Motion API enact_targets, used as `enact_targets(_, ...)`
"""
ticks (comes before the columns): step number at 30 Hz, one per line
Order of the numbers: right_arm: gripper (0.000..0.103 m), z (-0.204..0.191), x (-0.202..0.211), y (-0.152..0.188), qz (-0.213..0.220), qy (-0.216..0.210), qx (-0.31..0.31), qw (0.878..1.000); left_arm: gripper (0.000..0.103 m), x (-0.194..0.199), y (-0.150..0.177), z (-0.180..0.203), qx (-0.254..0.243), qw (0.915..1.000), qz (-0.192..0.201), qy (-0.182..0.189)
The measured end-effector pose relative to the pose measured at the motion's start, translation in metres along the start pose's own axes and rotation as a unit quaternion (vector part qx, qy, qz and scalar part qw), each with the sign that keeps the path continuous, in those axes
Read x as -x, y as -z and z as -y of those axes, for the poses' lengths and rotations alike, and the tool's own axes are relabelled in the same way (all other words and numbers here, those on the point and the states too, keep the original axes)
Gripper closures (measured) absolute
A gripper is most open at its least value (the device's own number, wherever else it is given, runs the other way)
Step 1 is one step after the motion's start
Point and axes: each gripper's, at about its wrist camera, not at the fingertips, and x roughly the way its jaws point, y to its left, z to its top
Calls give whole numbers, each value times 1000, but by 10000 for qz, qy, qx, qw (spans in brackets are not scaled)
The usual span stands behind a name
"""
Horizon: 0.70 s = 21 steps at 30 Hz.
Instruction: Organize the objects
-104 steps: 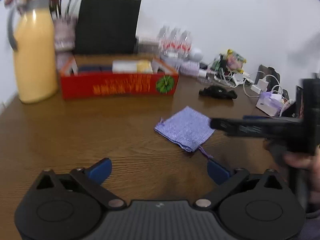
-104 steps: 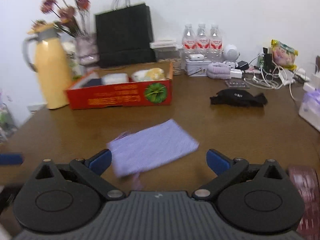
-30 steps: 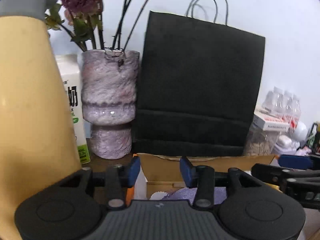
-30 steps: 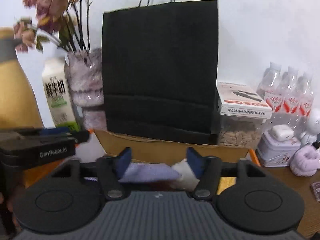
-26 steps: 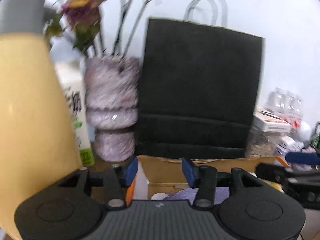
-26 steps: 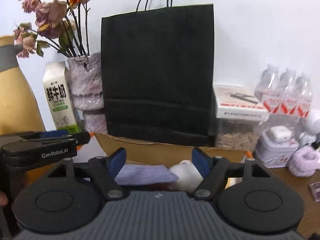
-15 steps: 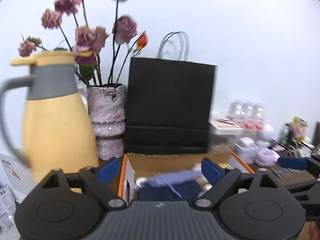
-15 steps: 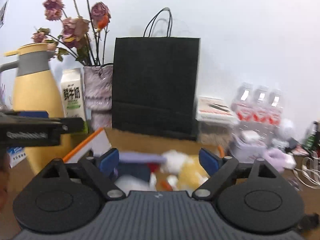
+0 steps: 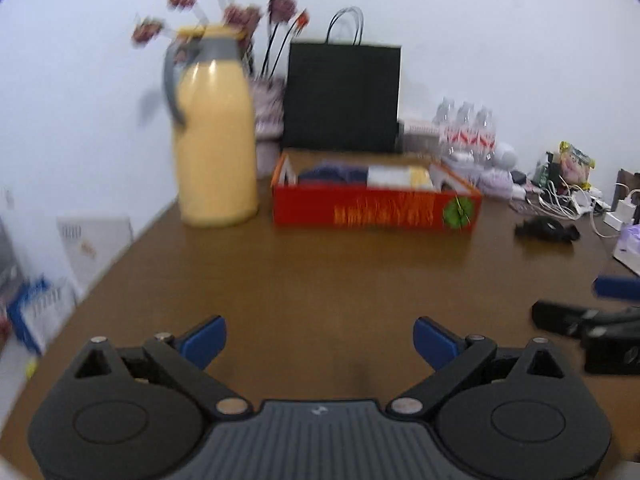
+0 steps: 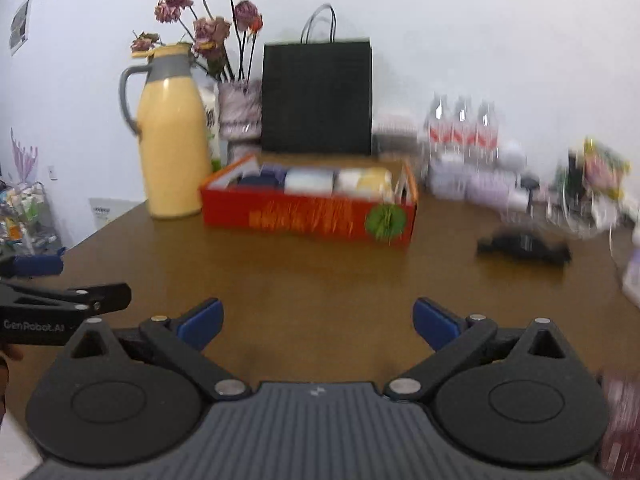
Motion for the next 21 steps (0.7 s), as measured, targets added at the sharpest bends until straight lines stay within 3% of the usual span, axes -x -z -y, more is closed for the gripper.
enact_targets(3,0,-7,16,20,-215,56,-19,9998,3,24,16,4,-98,9997,-150,153)
enact_targets(8,0,-17,46,35,-233,246,39,9994,3,54,29,15,-516,9985,153,132)
enact_targets(16,0,-28,64,45,-306,296,172,9989,4,68,40,6,24,9994,-227,273)
enact_targets(21,0,-31,63,46,-303,326,229,9987,4,70,42,11,-184,9995,-134,224)
